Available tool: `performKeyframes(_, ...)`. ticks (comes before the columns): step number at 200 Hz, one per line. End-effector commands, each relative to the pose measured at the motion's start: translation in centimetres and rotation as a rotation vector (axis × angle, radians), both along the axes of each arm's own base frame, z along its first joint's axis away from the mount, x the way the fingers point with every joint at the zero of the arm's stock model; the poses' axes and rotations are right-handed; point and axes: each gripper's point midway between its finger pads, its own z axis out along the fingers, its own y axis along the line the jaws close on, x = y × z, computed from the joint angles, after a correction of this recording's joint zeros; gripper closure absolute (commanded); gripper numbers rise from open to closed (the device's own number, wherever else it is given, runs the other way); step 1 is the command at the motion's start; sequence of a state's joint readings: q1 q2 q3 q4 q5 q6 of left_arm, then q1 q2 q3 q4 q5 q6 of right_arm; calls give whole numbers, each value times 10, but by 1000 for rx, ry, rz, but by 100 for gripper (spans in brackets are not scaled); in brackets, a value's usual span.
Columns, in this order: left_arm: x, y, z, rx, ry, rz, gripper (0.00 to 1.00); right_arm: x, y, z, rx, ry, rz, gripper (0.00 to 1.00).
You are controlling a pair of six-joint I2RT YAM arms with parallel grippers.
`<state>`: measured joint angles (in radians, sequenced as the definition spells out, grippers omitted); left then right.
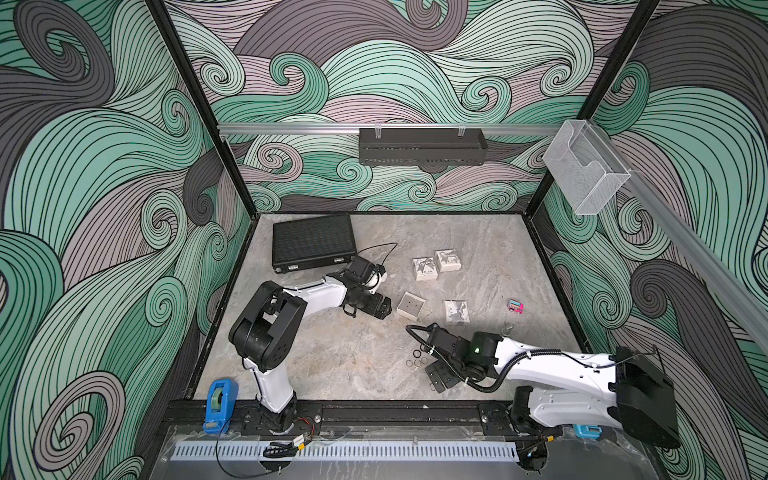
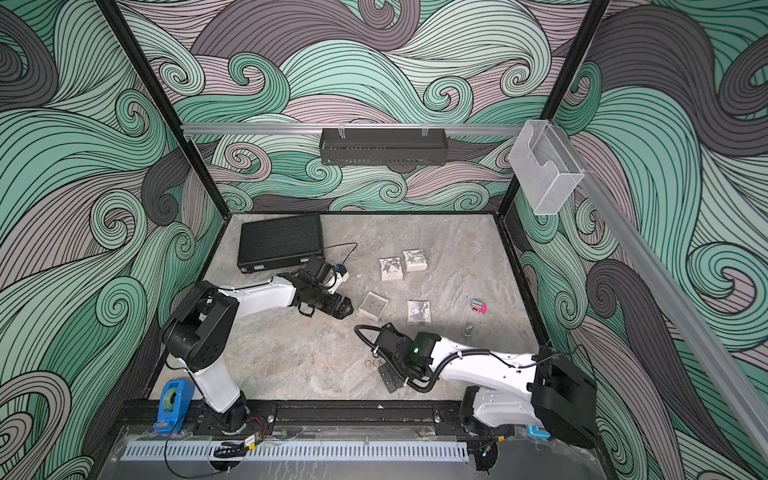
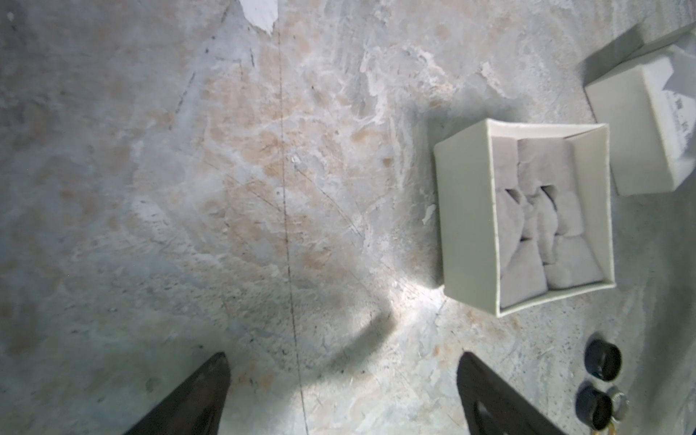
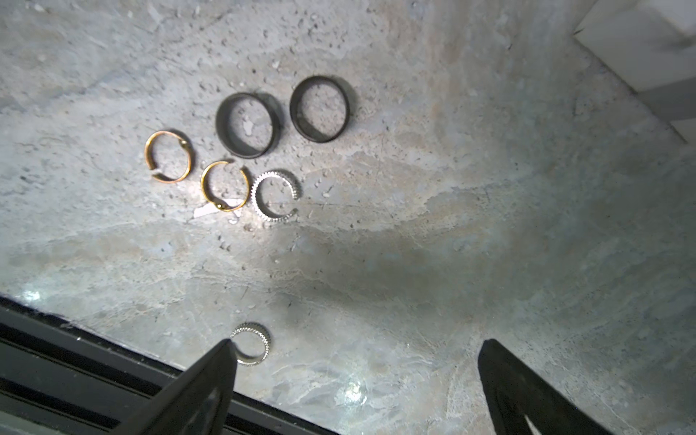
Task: Take the rings out of the lift-off lid box
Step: Move the ring to the center of the board.
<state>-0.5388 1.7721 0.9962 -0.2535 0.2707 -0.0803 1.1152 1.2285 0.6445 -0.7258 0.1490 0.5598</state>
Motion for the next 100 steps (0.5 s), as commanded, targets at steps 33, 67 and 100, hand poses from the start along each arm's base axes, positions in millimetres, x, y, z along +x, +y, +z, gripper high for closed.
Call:
performKeyframes(33, -2, 0, 4, -16, 3, 0, 5, -7, -2, -5, -30, -5, -24, 0)
performKeyframes(67, -2, 0, 4, -16, 2, -1, 5, -12, 0, -10, -54, 0, -13, 0)
performKeyframes(100, -2, 0, 4, -17, 5, -1, 5, -12, -2, -12, -72, -5, -21, 0)
